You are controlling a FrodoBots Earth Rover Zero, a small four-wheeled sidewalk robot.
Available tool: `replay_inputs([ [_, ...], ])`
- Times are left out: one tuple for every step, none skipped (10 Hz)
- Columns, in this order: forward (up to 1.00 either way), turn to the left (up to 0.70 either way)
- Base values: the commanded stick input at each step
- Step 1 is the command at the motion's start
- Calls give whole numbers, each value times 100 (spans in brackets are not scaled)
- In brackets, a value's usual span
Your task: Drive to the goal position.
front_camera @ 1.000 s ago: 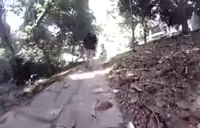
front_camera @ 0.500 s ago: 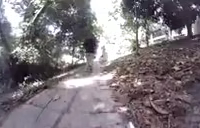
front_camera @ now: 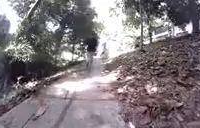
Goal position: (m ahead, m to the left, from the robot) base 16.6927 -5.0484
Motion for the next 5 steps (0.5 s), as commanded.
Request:
replay_inputs([
  [100,0],
  [100,0],
  [100,0],
  [100,0],
  [100,0],
])
